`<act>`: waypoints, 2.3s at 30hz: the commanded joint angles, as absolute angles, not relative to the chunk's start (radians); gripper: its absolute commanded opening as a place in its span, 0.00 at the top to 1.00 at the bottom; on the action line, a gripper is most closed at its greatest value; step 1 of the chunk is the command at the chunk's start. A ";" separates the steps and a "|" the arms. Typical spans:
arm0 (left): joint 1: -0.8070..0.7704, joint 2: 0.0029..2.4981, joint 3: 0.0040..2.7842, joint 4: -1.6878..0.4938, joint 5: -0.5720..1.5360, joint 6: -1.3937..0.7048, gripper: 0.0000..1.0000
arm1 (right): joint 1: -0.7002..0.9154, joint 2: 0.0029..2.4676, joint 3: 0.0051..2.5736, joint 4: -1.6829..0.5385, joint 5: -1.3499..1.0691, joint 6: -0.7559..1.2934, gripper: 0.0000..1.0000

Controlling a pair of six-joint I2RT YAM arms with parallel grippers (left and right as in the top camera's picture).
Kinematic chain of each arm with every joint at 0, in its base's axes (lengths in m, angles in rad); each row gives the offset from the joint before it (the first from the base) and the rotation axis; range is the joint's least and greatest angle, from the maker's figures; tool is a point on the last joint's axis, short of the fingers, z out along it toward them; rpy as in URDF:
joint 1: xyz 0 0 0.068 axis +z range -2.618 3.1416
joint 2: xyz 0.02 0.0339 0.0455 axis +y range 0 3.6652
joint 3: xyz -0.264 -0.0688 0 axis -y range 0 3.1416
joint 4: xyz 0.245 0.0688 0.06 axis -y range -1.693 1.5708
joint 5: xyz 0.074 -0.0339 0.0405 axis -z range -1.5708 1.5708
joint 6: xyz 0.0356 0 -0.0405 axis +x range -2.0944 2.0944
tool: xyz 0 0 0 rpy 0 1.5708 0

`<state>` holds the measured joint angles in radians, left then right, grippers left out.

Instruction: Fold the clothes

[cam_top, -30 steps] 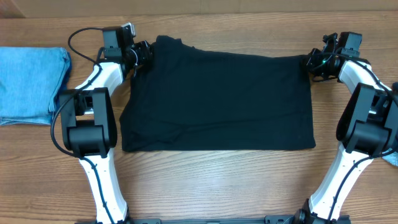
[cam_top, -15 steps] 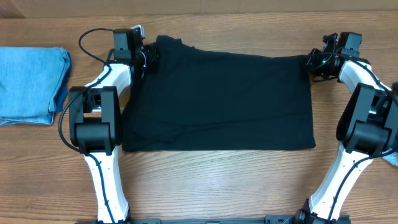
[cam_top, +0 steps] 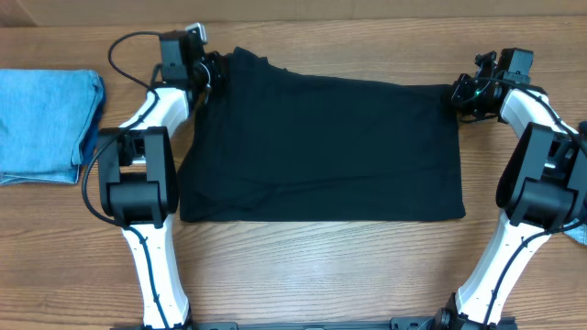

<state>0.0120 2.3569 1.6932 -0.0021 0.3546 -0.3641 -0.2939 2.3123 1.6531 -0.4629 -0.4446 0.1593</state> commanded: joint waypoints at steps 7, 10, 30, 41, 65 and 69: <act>0.027 2.307 1.746 -0.161 0.393 -0.284 0.83 | -0.299 2.210 1.658 -0.476 -0.447 0.155 0.96; 0.027 2.308 1.746 -0.184 0.386 -0.260 0.80 | -0.299 2.207 1.658 -0.484 -0.447 0.155 0.85; -0.013 2.413 1.746 -0.086 0.318 -0.255 0.44 | -0.297 2.207 1.658 -0.501 -0.447 0.155 0.66; -0.027 2.447 1.746 -0.068 0.328 -0.258 0.63 | -0.297 2.207 1.658 -0.508 -0.447 0.155 0.66; 0.026 2.243 1.751 -0.283 0.357 -0.159 0.96 | -0.298 2.201 1.658 -0.589 -0.476 0.152 0.86; 0.026 2.210 1.751 -0.341 0.360 -0.133 0.96 | -0.298 2.188 1.658 -0.611 -0.477 0.152 0.92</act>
<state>0.0208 2.2757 1.7363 -0.3084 0.3489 -0.1947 -0.2939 2.2505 1.6531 -0.6022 -0.4580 0.1562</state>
